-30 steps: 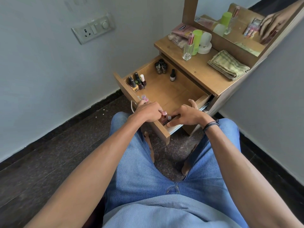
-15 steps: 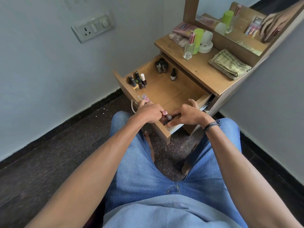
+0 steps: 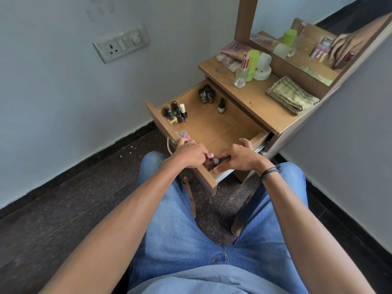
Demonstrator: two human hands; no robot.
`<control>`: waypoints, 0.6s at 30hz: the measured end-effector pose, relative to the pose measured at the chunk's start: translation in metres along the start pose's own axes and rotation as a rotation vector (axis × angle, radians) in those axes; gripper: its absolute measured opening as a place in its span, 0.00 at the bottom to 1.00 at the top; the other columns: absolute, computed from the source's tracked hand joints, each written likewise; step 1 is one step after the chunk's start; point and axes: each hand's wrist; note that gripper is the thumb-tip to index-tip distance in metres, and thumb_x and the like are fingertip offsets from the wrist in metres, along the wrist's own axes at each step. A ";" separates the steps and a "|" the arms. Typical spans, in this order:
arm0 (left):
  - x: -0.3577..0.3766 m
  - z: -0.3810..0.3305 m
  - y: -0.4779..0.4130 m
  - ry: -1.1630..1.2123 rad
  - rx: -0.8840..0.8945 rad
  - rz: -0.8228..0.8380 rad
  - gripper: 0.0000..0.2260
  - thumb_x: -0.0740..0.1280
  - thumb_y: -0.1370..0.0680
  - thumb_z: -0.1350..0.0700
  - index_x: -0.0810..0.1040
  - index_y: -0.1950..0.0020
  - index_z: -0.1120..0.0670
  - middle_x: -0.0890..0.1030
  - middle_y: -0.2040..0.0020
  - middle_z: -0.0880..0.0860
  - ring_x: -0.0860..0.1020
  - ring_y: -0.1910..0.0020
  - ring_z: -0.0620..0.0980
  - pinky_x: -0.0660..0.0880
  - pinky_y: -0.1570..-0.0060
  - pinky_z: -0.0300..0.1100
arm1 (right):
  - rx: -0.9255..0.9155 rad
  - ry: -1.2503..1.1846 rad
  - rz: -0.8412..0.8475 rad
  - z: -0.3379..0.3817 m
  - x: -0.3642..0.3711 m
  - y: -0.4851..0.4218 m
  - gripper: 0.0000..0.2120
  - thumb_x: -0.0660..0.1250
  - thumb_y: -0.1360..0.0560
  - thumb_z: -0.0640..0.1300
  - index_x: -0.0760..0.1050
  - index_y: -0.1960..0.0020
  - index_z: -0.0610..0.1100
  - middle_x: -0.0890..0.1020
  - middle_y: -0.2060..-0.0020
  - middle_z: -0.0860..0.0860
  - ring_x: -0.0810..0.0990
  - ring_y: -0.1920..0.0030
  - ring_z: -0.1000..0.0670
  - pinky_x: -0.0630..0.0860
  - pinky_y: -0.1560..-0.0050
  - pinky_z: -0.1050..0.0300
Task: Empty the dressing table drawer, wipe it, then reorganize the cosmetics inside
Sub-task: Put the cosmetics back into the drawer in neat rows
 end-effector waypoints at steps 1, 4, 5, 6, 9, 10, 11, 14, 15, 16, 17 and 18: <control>0.001 0.002 -0.002 -0.001 0.007 -0.005 0.23 0.53 0.18 0.62 0.73 0.27 0.46 0.74 0.30 0.56 0.57 0.24 0.53 0.49 0.28 0.45 | -0.003 -0.005 0.004 0.000 0.000 -0.001 0.19 0.71 0.29 0.67 0.83 0.43 0.59 0.85 0.56 0.61 0.76 0.42 0.56 0.41 0.26 0.37; 0.005 0.005 -0.007 -0.009 0.019 -0.010 0.23 0.53 0.19 0.62 0.75 0.28 0.45 0.75 0.30 0.55 0.57 0.24 0.52 0.49 0.28 0.46 | 0.006 -0.011 0.028 0.000 0.001 -0.002 0.32 0.71 0.30 0.69 0.74 0.30 0.57 0.85 0.51 0.63 0.76 0.36 0.55 0.41 0.26 0.35; 0.006 0.006 -0.009 -0.014 0.023 -0.009 0.23 0.54 0.19 0.62 0.75 0.28 0.45 0.76 0.31 0.55 0.58 0.24 0.51 0.49 0.28 0.46 | 0.009 -0.018 0.030 0.000 0.001 -0.002 0.35 0.71 0.30 0.69 0.72 0.28 0.55 0.85 0.50 0.63 0.76 0.35 0.54 0.41 0.25 0.35; 0.007 0.007 -0.010 -0.019 0.028 -0.012 0.23 0.54 0.19 0.62 0.75 0.28 0.46 0.76 0.32 0.54 0.59 0.25 0.51 0.50 0.27 0.46 | 0.013 -0.027 0.031 0.001 0.001 -0.003 0.36 0.72 0.30 0.68 0.70 0.27 0.55 0.85 0.50 0.62 0.75 0.34 0.54 0.41 0.25 0.35; 0.009 0.007 -0.012 -0.012 0.028 -0.020 0.22 0.55 0.19 0.61 0.76 0.29 0.46 0.77 0.33 0.54 0.61 0.26 0.51 0.50 0.27 0.47 | 0.019 -0.049 0.042 0.003 0.001 -0.001 0.36 0.72 0.29 0.67 0.66 0.27 0.55 0.85 0.50 0.62 0.75 0.33 0.54 0.41 0.25 0.36; 0.008 0.007 -0.012 -0.012 0.028 -0.025 0.22 0.55 0.19 0.61 0.76 0.29 0.47 0.77 0.33 0.54 0.61 0.26 0.51 0.51 0.27 0.47 | 0.021 -0.054 0.046 0.003 0.000 -0.001 0.36 0.72 0.29 0.66 0.66 0.27 0.55 0.85 0.50 0.62 0.75 0.33 0.54 0.40 0.25 0.36; 0.009 0.008 -0.012 -0.014 0.029 -0.028 0.21 0.55 0.19 0.61 0.76 0.29 0.47 0.77 0.33 0.54 0.61 0.26 0.51 0.51 0.27 0.47 | 0.025 -0.057 0.051 0.002 0.001 -0.001 0.36 0.72 0.29 0.66 0.66 0.27 0.55 0.85 0.49 0.62 0.75 0.33 0.53 0.40 0.25 0.36; 0.009 0.008 -0.011 0.005 0.039 -0.032 0.21 0.55 0.18 0.61 0.76 0.29 0.47 0.77 0.33 0.53 0.61 0.26 0.51 0.51 0.28 0.47 | 0.024 -0.054 0.068 0.001 -0.001 -0.001 0.36 0.72 0.29 0.66 0.66 0.27 0.55 0.85 0.48 0.62 0.75 0.33 0.53 0.39 0.25 0.36; 0.009 0.009 -0.012 0.022 0.042 -0.037 0.21 0.55 0.18 0.61 0.76 0.30 0.46 0.77 0.33 0.53 0.62 0.26 0.51 0.51 0.28 0.47 | 0.024 -0.054 0.081 0.000 -0.002 -0.002 0.36 0.72 0.29 0.66 0.66 0.26 0.55 0.85 0.48 0.62 0.74 0.32 0.54 0.39 0.25 0.36; 0.009 0.009 -0.012 0.037 0.049 -0.045 0.20 0.55 0.18 0.61 0.77 0.30 0.46 0.77 0.34 0.52 0.63 0.27 0.51 0.52 0.28 0.47 | 0.022 -0.050 0.100 0.001 -0.003 -0.001 0.36 0.73 0.28 0.65 0.66 0.26 0.54 0.85 0.47 0.62 0.74 0.31 0.54 0.38 0.25 0.36; 0.008 0.009 -0.012 0.057 0.052 -0.055 0.20 0.56 0.17 0.60 0.77 0.31 0.46 0.78 0.34 0.52 0.64 0.27 0.51 0.52 0.28 0.47 | 0.021 -0.042 0.123 0.001 -0.006 -0.001 0.36 0.73 0.28 0.64 0.66 0.26 0.54 0.84 0.46 0.62 0.73 0.31 0.54 0.39 0.24 0.36; 0.008 0.010 -0.013 0.075 0.053 -0.068 0.19 0.56 0.17 0.60 0.78 0.31 0.46 0.78 0.34 0.51 0.64 0.27 0.51 0.53 0.28 0.47 | 0.025 -0.035 0.151 0.001 -0.010 0.000 0.36 0.74 0.28 0.63 0.66 0.26 0.53 0.84 0.45 0.62 0.74 0.31 0.54 0.41 0.23 0.37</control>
Point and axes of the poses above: each hand's wrist, its own y-axis away from the middle knuckle, its own x-axis out of the palm, z = x × y
